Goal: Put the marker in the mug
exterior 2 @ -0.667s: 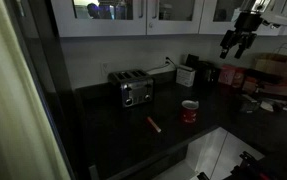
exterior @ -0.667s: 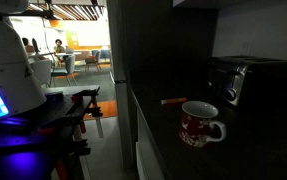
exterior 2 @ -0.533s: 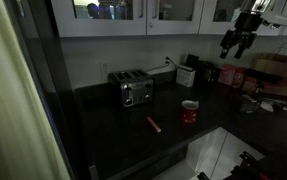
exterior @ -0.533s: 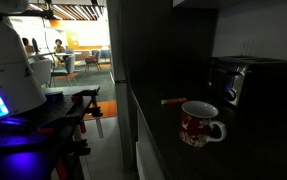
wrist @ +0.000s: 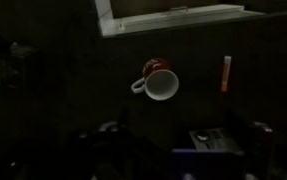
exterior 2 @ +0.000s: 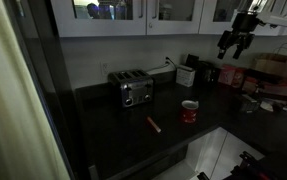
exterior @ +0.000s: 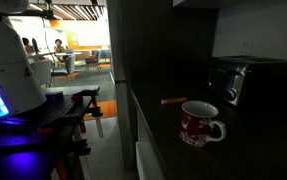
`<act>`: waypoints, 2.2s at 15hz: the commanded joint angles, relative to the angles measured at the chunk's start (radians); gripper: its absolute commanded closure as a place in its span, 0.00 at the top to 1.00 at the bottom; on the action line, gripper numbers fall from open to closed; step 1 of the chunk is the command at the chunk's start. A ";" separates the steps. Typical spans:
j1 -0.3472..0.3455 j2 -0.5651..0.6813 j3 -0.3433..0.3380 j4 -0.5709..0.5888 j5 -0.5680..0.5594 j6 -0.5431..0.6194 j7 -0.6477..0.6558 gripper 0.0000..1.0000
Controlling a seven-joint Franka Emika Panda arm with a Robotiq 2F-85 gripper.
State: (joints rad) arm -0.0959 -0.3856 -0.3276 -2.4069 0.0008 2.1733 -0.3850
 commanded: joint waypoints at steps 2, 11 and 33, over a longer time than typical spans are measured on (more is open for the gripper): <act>-0.010 0.046 0.128 -0.012 -0.024 0.040 0.189 1.00; 0.107 0.454 0.316 0.068 0.046 0.410 0.272 1.00; 0.095 1.208 0.439 0.747 0.099 0.050 0.266 1.00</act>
State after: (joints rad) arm 0.0058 0.7871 0.0988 -1.7226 0.0856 2.2990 -0.0975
